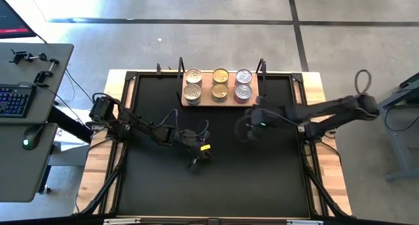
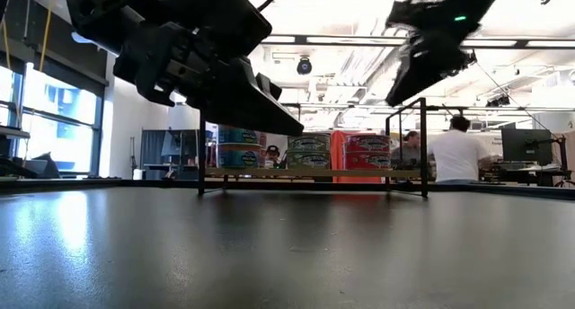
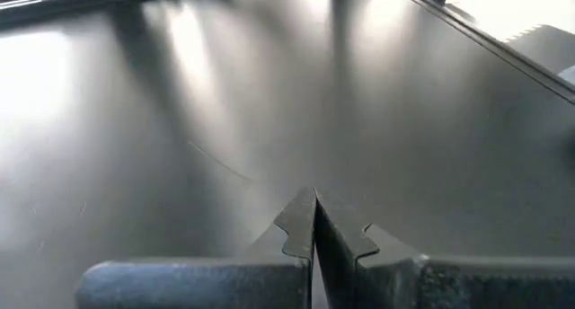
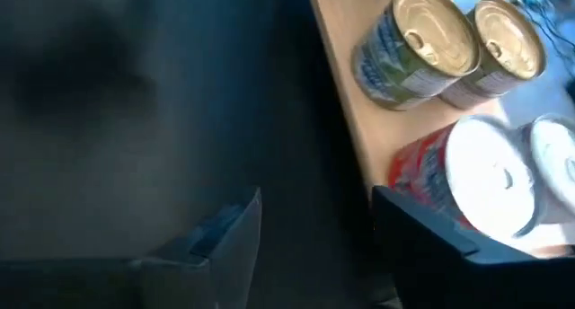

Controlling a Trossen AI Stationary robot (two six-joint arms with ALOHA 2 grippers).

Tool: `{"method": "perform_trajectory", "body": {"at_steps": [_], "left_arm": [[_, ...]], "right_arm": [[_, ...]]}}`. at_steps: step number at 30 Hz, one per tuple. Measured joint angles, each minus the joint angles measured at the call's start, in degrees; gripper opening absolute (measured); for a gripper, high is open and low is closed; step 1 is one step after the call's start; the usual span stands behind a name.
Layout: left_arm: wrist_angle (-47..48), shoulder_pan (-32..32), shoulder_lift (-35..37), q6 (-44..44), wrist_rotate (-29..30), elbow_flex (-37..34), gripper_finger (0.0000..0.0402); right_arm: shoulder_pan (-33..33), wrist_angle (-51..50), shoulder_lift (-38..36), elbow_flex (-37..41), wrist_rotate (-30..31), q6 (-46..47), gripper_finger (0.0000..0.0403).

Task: Stack canned seafood by type on shelf
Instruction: Return to Home Position

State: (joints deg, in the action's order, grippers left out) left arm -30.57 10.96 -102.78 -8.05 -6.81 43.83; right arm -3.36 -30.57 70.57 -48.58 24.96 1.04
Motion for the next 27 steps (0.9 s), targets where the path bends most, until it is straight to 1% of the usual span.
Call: {"method": "perform_trajectory", "body": {"at_steps": [3,6,10,13,16,19,22,25,27], "left_arm": [[0.20,0.00,0.00,0.02,0.02,0.00,0.0000],[-0.12,-0.12,0.00,0.10,0.04,0.00,0.0000],[-2.20,-1.34,0.46,4.45,1.95,0.00,0.0000],[-2.48,-3.39,2.55,8.34,2.71,0.00,0.0000],[0.39,-5.80,5.66,8.35,1.21,0.00,0.0000],[3.98,-8.76,9.63,6.98,0.63,0.00,0.0000],[8.48,-11.58,14.54,6.30,-1.70,0.00,0.0000],[14.02,-13.36,20.01,5.88,-1.87,-0.02,0.0000],[17.85,-14.23,23.67,5.64,-1.65,-0.02,0.0000]], "right_arm": [[-3.48,4.95,-9.33,9.02,-0.17,3.79,0.0186],[-5.38,10.02,-20.10,17.36,-0.88,8.08,0.0169],[-4.92,17.80,-33.40,26.68,-6.92,11.88,0.0148],[-4.31,21.70,-41.43,31.39,-10.59,12.44,0.0139],[-3.83,23.30,-47.97,34.97,-12.14,11.43,0.0138],[-3.71,30.63,-54.24,39.82,-16.92,7.85,0.0137],[-3.76,35.72,-59.66,44.34,-20.95,7.11,0.0137],[-3.76,36.43,-64.15,47.43,-21.18,7.06,0.0137],[-3.76,34.65,-66.47,48.00,-21.12,6.89,0.0137]]}}
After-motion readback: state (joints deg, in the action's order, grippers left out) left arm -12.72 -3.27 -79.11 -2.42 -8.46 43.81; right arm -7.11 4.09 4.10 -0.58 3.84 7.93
